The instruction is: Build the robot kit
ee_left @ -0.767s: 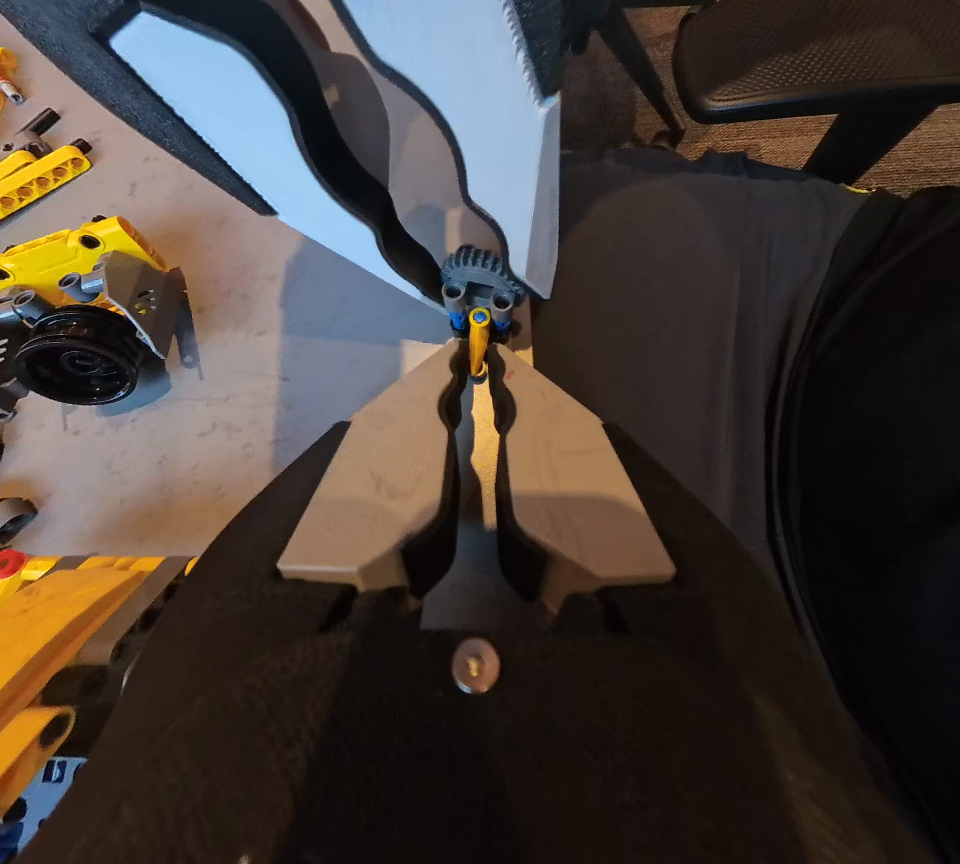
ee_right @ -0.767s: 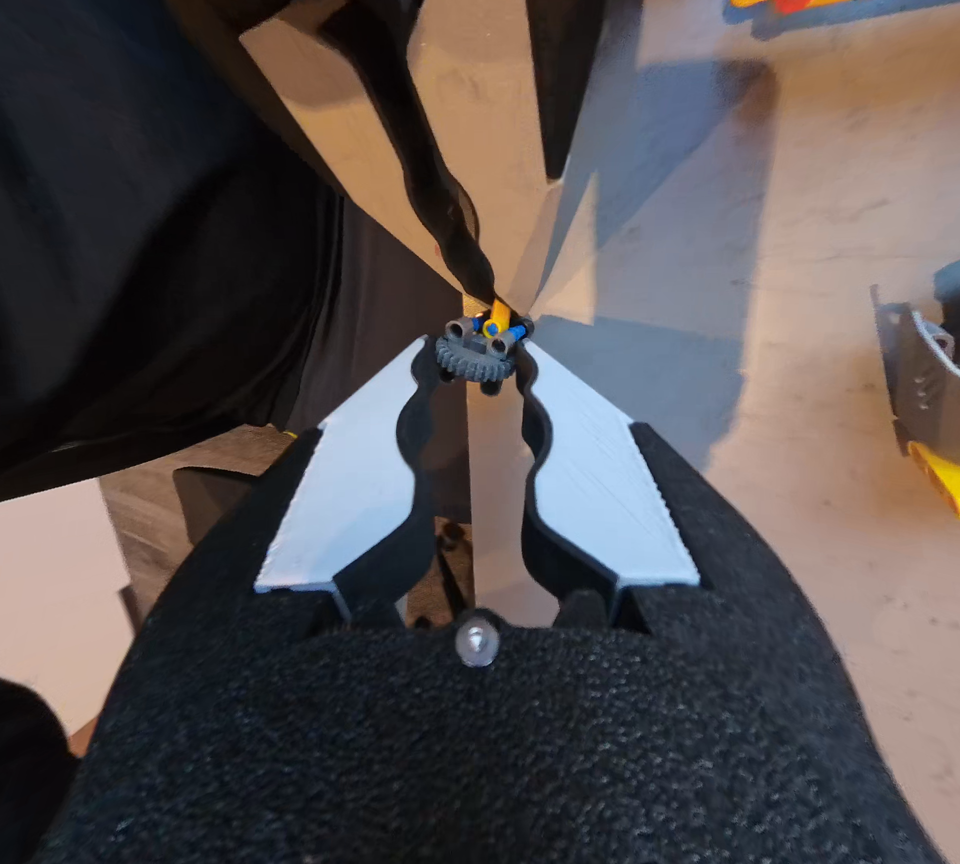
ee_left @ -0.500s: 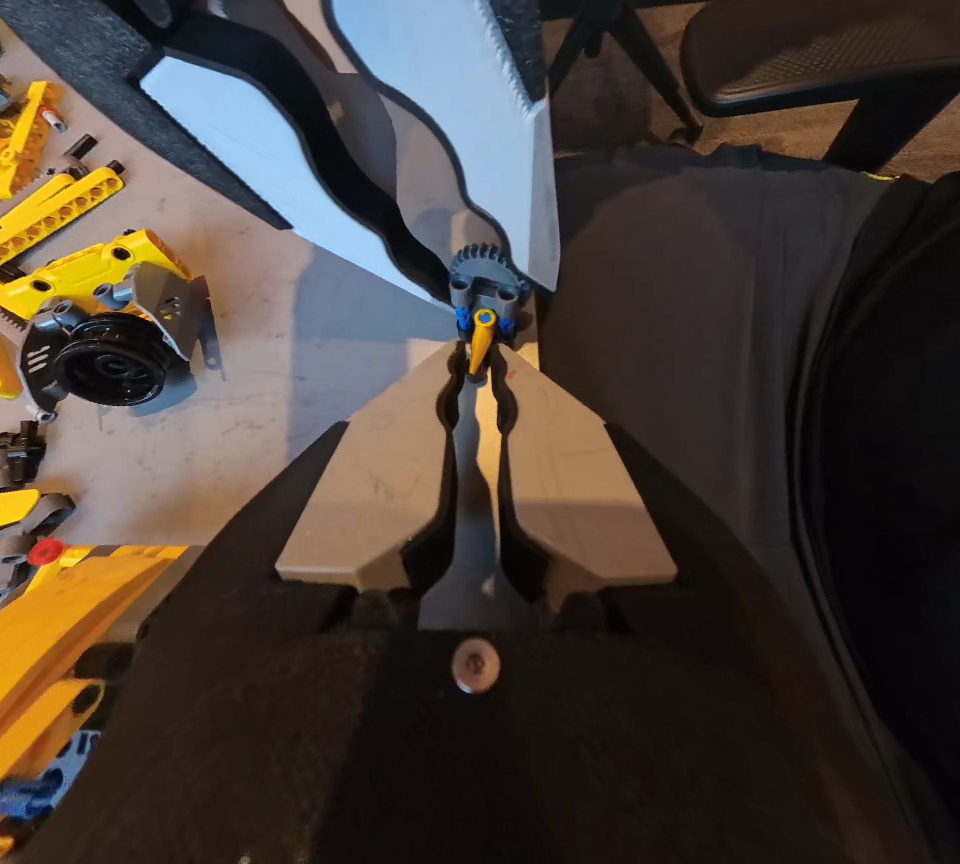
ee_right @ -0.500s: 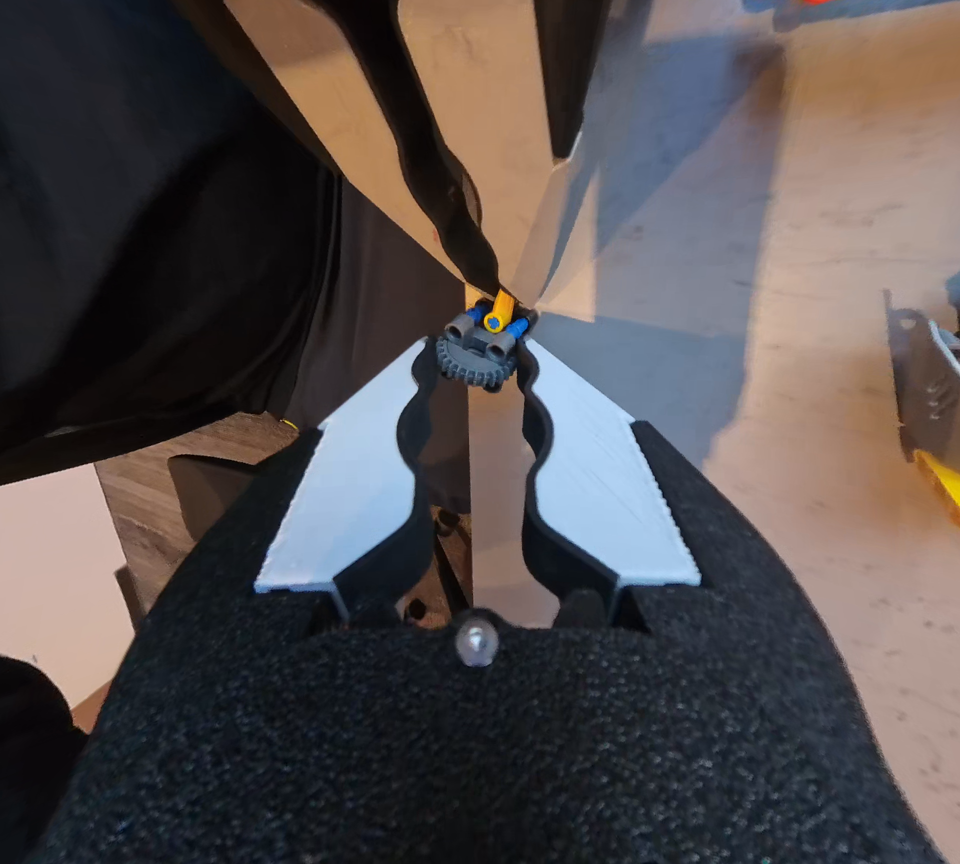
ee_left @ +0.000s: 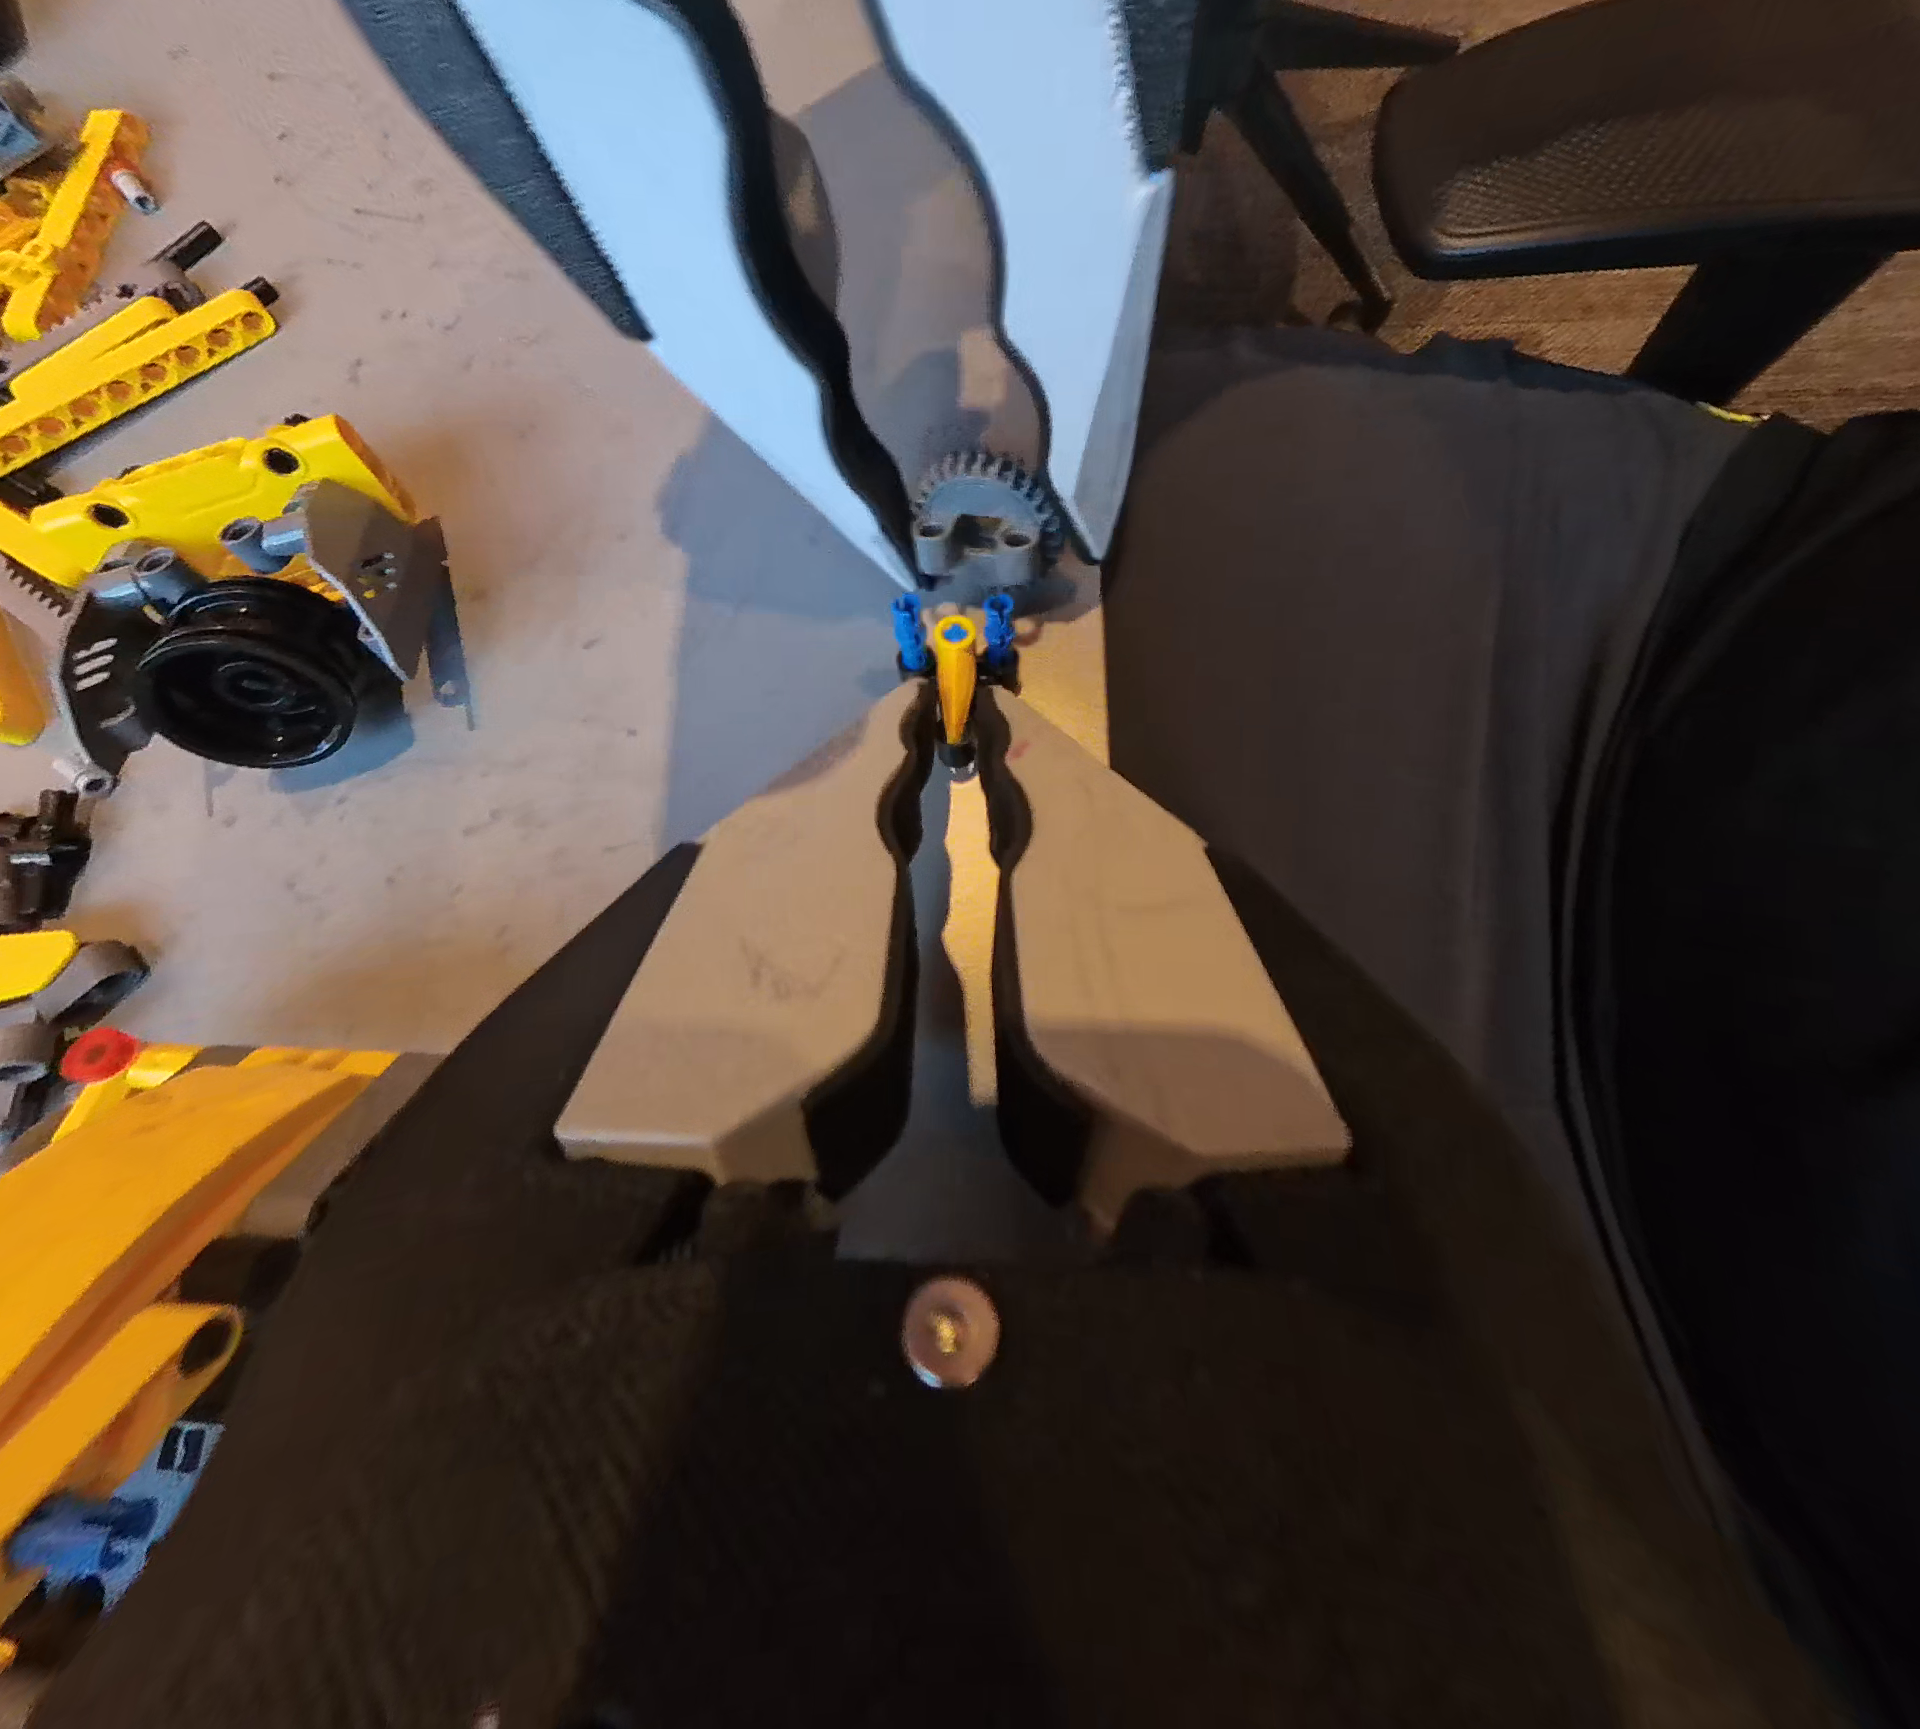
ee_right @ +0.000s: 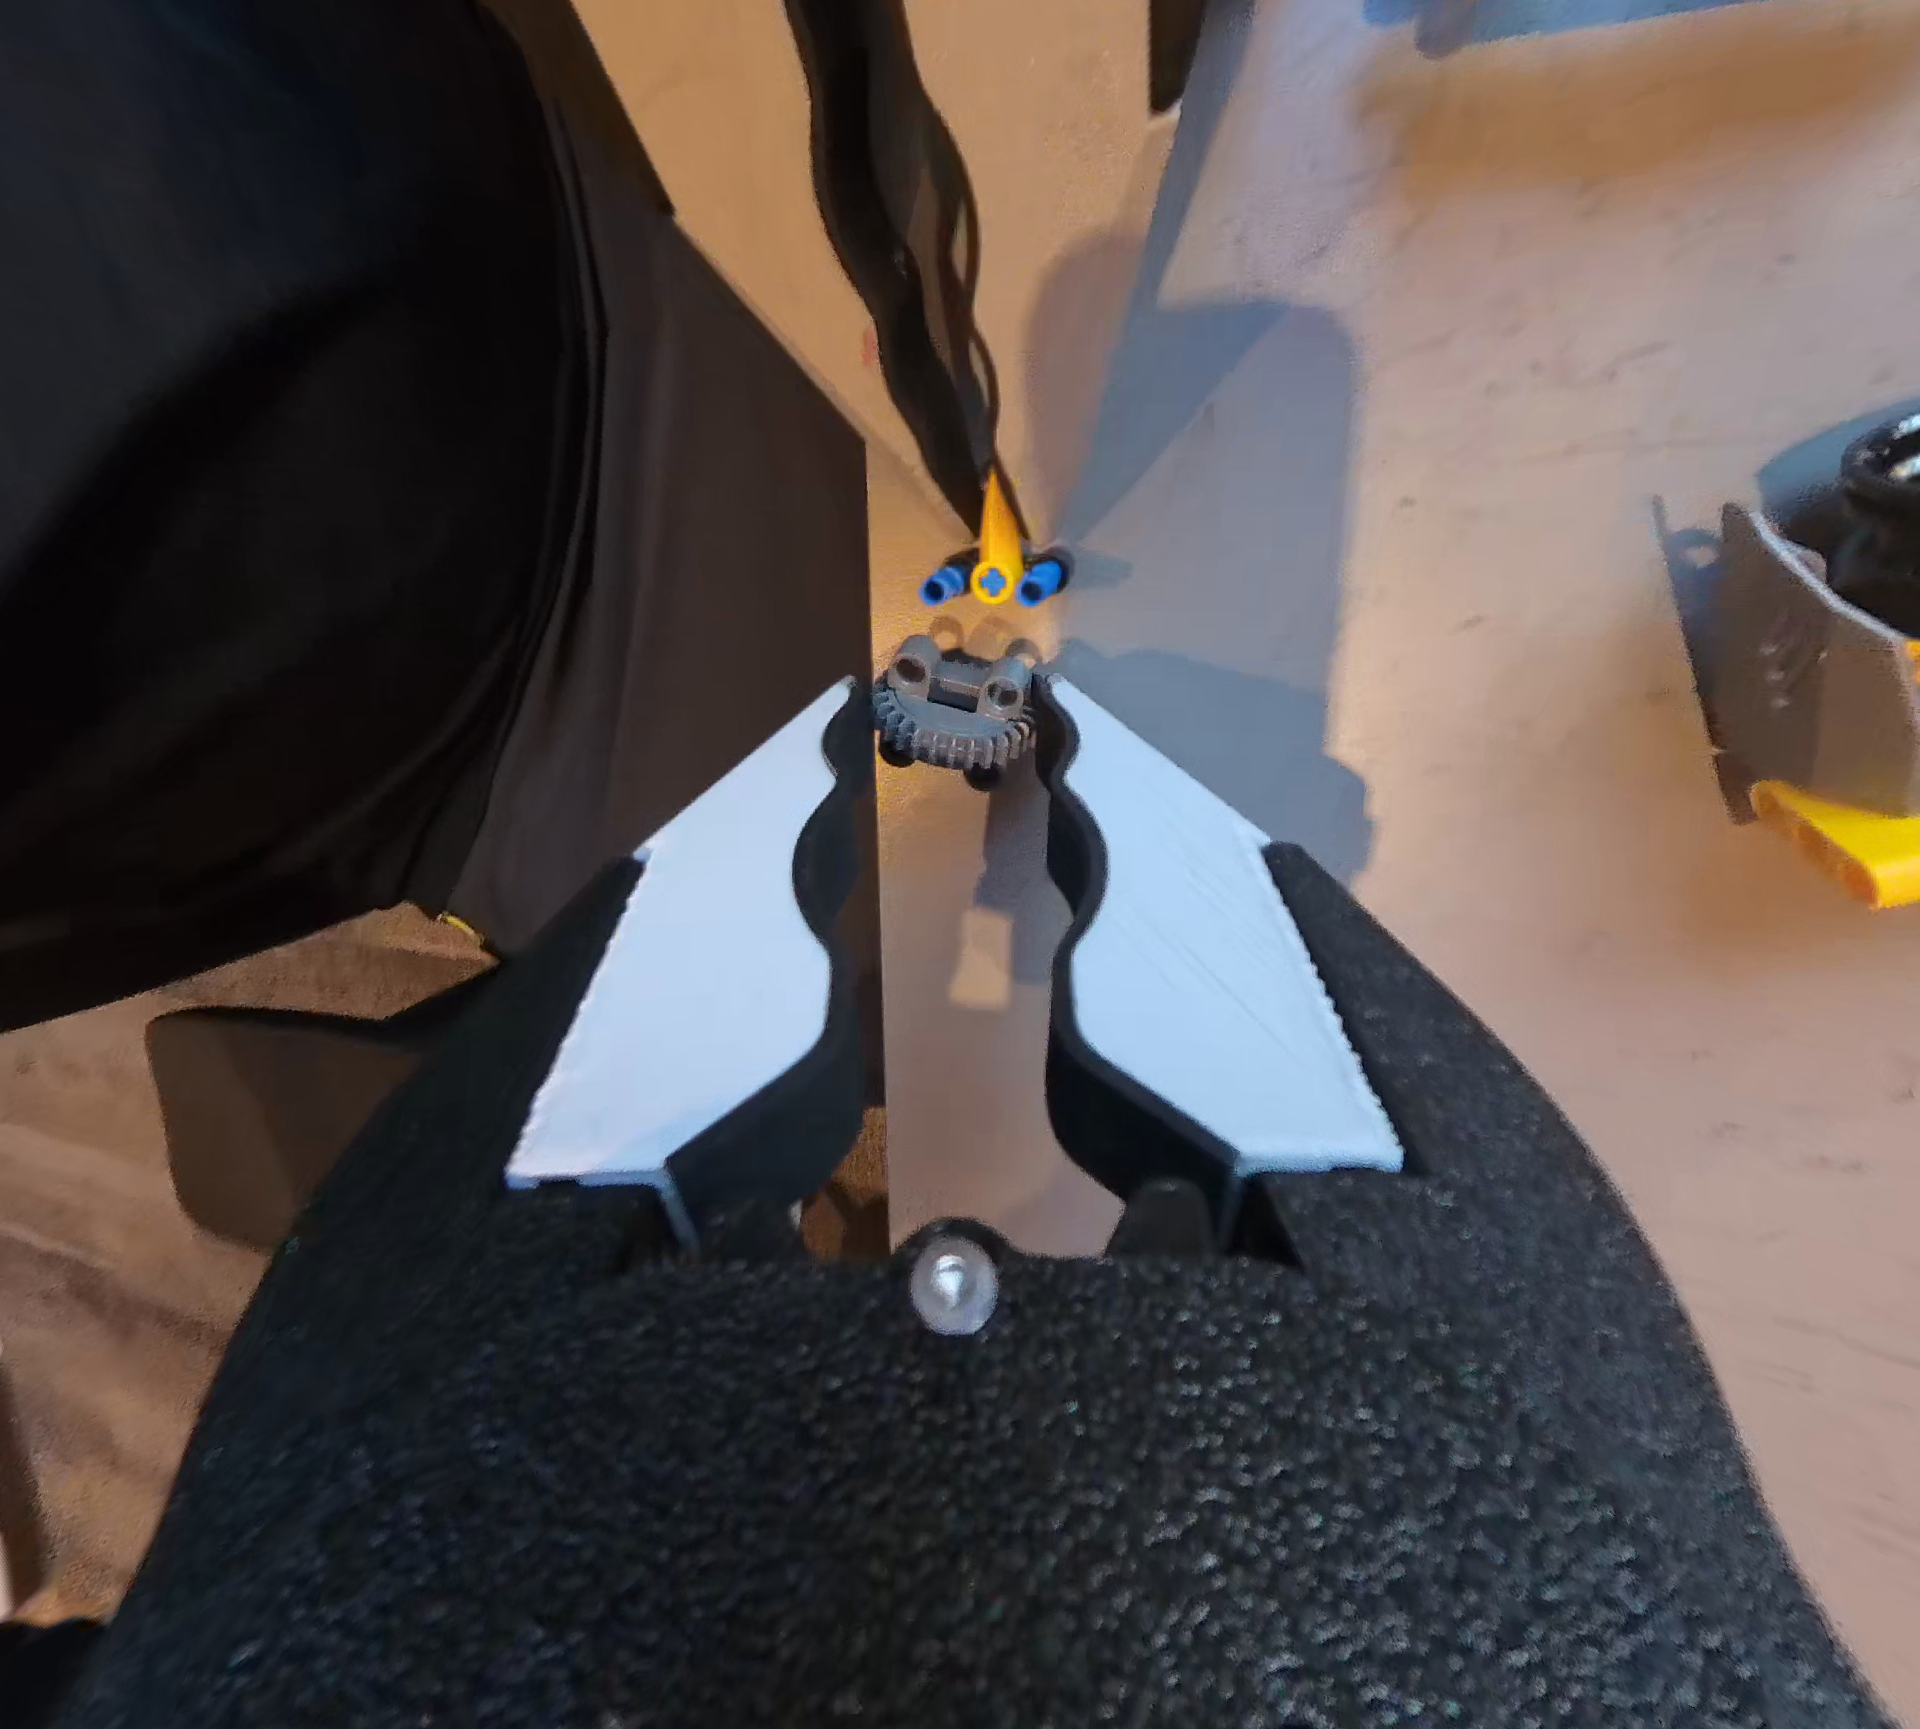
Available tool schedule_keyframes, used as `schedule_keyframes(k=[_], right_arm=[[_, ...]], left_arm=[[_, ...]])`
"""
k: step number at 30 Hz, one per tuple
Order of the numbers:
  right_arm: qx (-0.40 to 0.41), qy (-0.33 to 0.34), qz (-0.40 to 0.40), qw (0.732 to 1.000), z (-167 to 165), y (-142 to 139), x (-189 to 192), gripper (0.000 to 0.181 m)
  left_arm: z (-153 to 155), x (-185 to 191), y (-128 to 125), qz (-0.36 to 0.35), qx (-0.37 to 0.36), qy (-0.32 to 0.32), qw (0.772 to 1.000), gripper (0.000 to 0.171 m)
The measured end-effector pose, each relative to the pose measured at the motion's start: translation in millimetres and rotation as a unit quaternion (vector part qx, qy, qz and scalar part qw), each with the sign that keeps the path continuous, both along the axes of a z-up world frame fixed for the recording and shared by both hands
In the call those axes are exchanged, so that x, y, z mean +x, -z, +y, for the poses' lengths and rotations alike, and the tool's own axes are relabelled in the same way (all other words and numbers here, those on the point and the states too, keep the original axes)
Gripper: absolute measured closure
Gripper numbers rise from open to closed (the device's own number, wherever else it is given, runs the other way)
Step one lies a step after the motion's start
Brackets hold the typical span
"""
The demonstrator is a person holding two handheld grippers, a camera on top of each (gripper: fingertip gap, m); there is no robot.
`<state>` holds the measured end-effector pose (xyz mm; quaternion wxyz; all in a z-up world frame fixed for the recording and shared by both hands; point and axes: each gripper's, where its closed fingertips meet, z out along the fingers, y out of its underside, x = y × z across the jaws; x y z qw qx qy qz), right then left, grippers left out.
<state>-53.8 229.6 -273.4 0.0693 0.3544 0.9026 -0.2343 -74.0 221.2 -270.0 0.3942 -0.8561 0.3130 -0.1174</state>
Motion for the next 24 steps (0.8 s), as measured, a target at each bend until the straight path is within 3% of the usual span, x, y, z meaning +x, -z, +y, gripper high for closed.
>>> schedule_keyframes(k=[1,15,24], right_arm=[[-0.006,0.006,0.009,1.0,0,1,1,0.151],[-0.061,0.072,0.11,0.989,8,-2,-3,0.151],[-0.081,0.085,0.162,0.98,4,-27,-5,0.151]], left_arm=[[0,-1,0,-0.002,-0.001,-0.003,1.0,0.166],[0,-2,4,0.014,-0.006,-0.006,1.0,0.158],[-5,3,-26,-0.026,0.03,-0.016,0.999,0.156]])
